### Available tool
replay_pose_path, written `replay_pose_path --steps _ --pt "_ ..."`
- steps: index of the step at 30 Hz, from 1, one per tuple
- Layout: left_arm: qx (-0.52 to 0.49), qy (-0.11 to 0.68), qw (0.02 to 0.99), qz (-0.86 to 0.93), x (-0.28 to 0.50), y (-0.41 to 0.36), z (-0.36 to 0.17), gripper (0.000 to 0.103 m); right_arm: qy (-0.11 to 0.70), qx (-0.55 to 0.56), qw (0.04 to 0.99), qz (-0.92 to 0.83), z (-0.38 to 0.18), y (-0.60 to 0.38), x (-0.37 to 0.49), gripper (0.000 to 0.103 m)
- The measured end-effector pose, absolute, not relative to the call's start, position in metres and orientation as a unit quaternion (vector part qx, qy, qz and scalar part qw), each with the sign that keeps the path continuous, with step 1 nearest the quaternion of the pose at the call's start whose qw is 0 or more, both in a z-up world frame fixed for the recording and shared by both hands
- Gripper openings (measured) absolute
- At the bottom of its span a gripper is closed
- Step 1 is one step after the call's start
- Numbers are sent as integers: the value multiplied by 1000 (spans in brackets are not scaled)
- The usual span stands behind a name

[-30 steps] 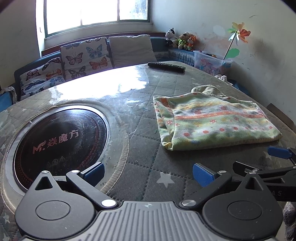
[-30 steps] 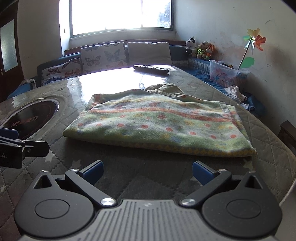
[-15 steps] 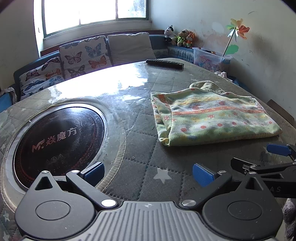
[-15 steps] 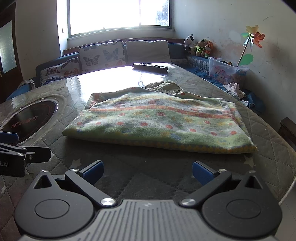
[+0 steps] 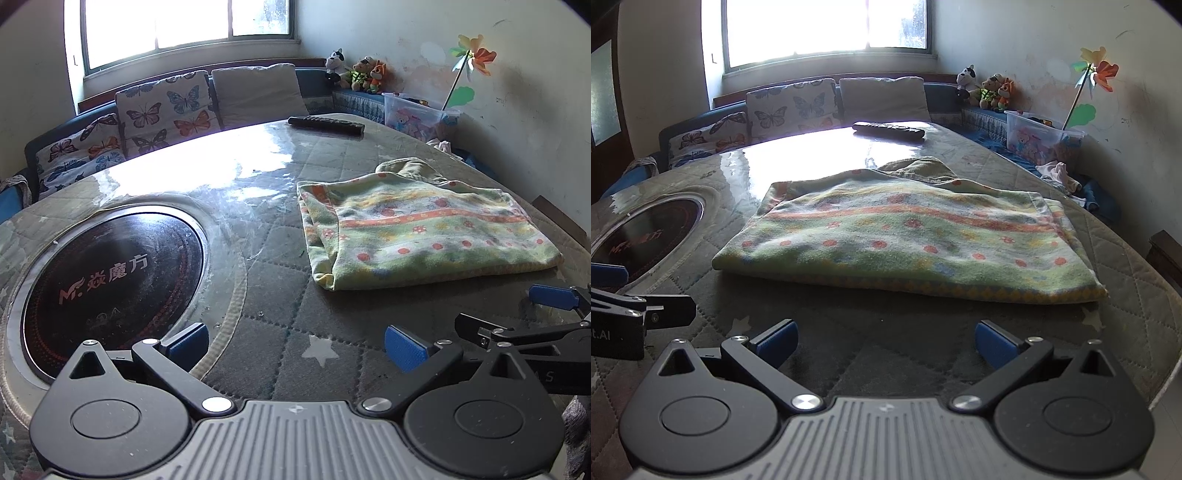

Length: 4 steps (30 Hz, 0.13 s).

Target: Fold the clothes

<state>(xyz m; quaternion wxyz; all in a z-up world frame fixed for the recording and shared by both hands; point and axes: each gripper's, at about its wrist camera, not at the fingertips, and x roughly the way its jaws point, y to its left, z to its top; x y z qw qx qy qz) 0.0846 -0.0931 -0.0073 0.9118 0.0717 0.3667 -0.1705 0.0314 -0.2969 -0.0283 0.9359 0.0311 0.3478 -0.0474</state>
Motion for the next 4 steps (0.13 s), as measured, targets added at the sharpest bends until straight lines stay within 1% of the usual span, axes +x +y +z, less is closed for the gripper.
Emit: replay_pose_path --steps 4 --pt "71 367 912 -168 86 -93 -8 103 348 32 936 -48 -29 -297 33 103"
